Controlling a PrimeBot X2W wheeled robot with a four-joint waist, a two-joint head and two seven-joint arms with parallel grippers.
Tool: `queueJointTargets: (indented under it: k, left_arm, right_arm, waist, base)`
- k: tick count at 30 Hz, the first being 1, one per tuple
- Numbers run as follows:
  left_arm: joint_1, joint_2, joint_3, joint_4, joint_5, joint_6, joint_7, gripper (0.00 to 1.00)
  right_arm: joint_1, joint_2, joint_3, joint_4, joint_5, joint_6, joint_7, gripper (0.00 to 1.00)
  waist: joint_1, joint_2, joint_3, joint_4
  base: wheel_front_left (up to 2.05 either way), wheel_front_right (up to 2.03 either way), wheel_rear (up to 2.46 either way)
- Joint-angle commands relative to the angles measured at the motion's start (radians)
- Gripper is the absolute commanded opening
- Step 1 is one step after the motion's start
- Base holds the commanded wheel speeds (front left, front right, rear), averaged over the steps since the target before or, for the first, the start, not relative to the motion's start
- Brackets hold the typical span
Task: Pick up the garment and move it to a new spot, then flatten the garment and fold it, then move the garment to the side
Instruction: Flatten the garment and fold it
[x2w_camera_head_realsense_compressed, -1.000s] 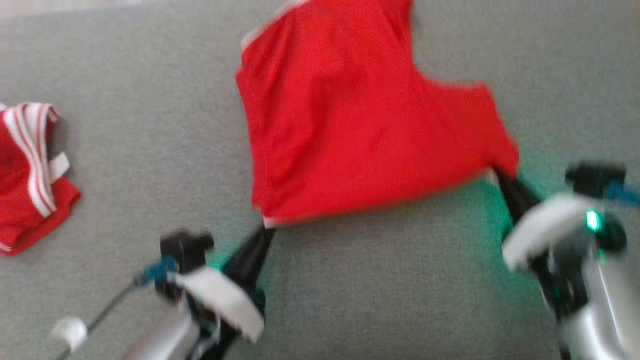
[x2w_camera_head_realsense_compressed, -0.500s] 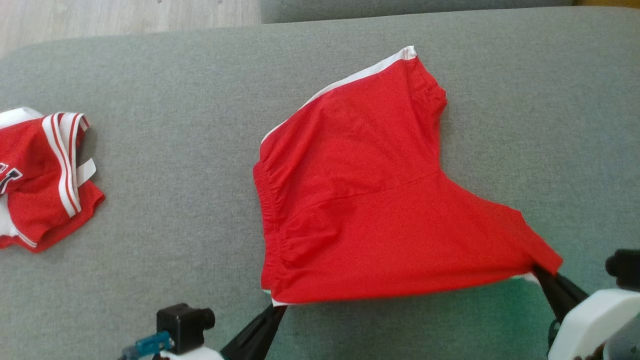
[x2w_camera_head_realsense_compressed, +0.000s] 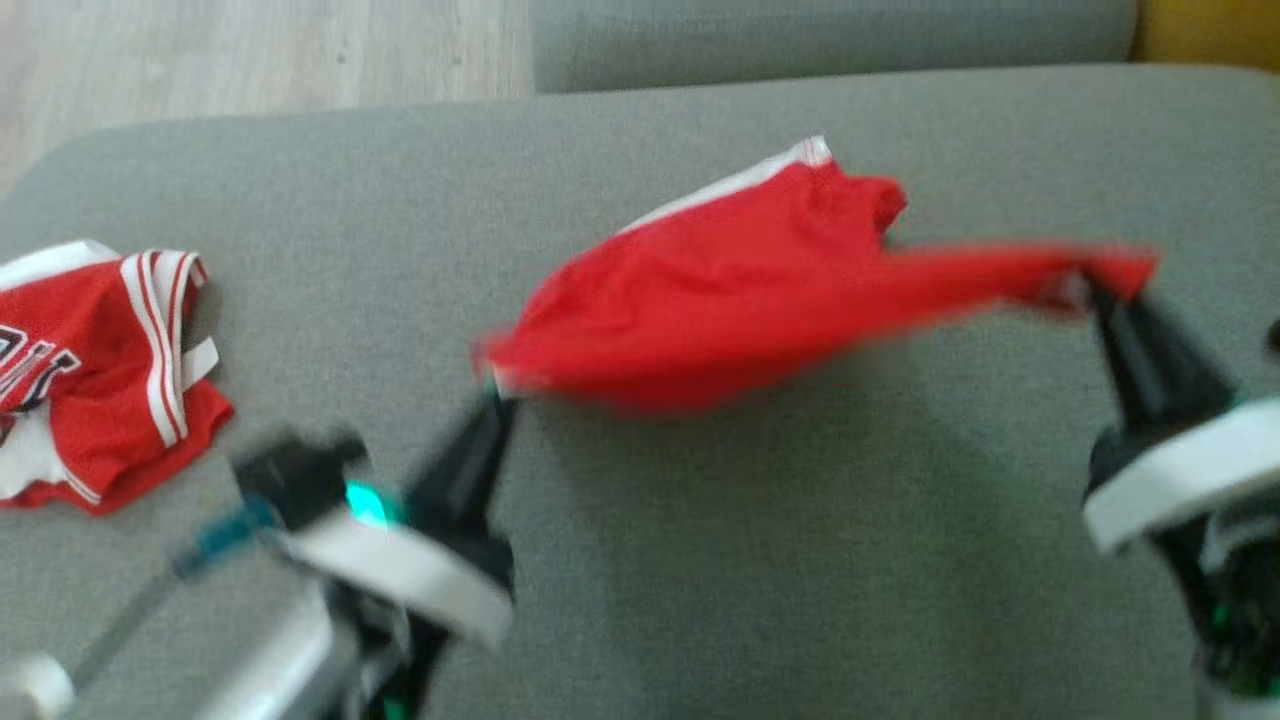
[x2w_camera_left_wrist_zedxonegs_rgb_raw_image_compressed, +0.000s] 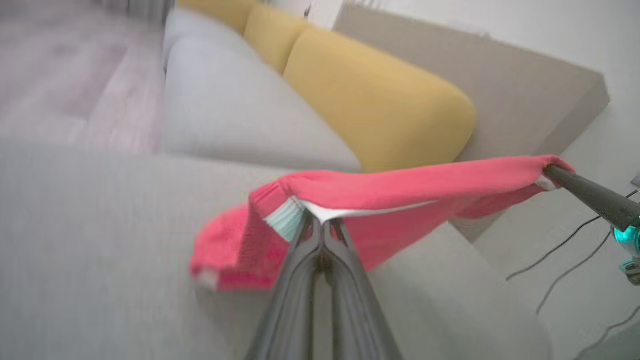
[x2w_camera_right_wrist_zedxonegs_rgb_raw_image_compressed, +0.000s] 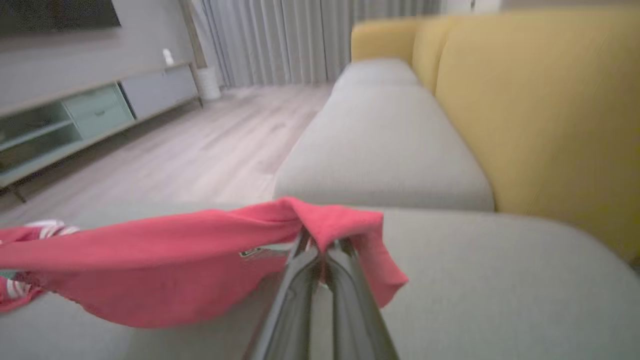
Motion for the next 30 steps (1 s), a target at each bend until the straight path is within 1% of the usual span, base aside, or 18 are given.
queueJointTargets:
  k: [1, 6, 9, 10, 13, 16, 18, 21, 24, 26, 30]
  left_arm:
    - [-0.114, 0.026, 0.081, -0.041, 0.025, 0.008, -0.01, 0.0]
    - [-0.297, 0.04, 0.133, -0.058, 0.047, 0.012, 0.036, 0.0]
    - [-0.365, 0.041, 0.148, -0.076, 0.035, 0.011, 0.072, 0.0]
    - [-0.365, 0.041, 0.148, -0.076, 0.035, 0.011, 0.072, 0.0]
    - [-0.405, 0.048, 0.151, -0.073, 0.02, 0.016, 0.119, 0.0]
    - [-0.426, 0.041, 0.153, -0.039, -0.022, 0.025, 0.171, 0.0]
    - [-0.448, 0.042, 0.155, -0.003, -0.031, 0.028, 0.195, 0.0]
    - [-0.511, 0.038, 0.158, 0.072, -0.025, 0.017, 0.207, 0.0]
    - [-0.608, 0.036, 0.169, 0.164, 0.016, -0.001, 0.175, 0.0]
    - [-0.678, 0.028, 0.183, 0.23, 0.05, -0.011, 0.126, 0.0]
    - [-0.794, 0.005, 0.189, 0.338, 0.109, -0.052, 0.019, 0.0]
  right_arm:
    - [-0.095, -0.038, 0.02, -0.038, -0.007, -0.001, -0.036, 0.0]
    - [-0.251, -0.059, 0.039, -0.038, -0.003, -0.001, -0.14, 0.0]
    - [-0.305, -0.066, 0.056, -0.029, 0.014, -0.001, -0.143, 0.0]
    - [-0.305, -0.066, 0.056, -0.029, 0.014, -0.001, -0.143, 0.0]
    - [-0.354, -0.078, 0.078, -0.009, 0.039, -0.001, -0.124, 0.0]
    - [-0.409, -0.085, 0.101, 0.046, 0.081, -0.001, -0.099, 0.0]
    - [-0.461, -0.087, 0.117, 0.1, 0.116, -0.001, -0.091, 0.0]
    - [-0.573, -0.092, 0.142, 0.203, 0.158, -0.001, -0.113, 0.0]
    - [-0.719, -0.082, 0.165, 0.321, 0.185, -0.001, -0.202, 0.0]
    - [-0.818, -0.075, 0.176, 0.399, 0.185, -0.001, -0.29, 0.0]
    - [-0.955, -0.061, 0.187, 0.54, 0.179, -0.001, -0.458, 0.0]
  waist:
    - [0.0, -0.0001, -0.021, -0.003]
    - [0.0, -0.0001, -0.059, -0.023]
    - [0.0, -0.0001, -0.067, -0.037]
    - [0.0, -0.0001, -0.067, -0.037]
    - [0.0, -0.0001, -0.061, -0.048]
    - [0.0, -0.0001, -0.028, -0.056]
    - [0.0, -0.0001, 0.011, -0.06]
    - [0.0, -0.0001, 0.085, -0.063]
    - [0.0, -0.0001, 0.151, -0.07]
    - [0.0, -0.0001, 0.181, -0.076]
    - [0.0, -0.0001, 0.207, -0.083]
  base:
    - [0.0, 0.0, 0.0]
    - [0.0, 0.0, 0.0]
    - [0.0, 0.0, 0.0]
    - [0.0, 0.0, 0.0]
    - [0.0, 0.0, 0.0]
    - [0.0, 0.0, 0.0]
    - [0.0, 0.0, 0.0]
    - [0.0, 0.0, 0.0]
    - [0.0, 0.0, 0.0]
    - [0.0, 0.0, 0.0]
    - [0.0, 0.0, 0.0]
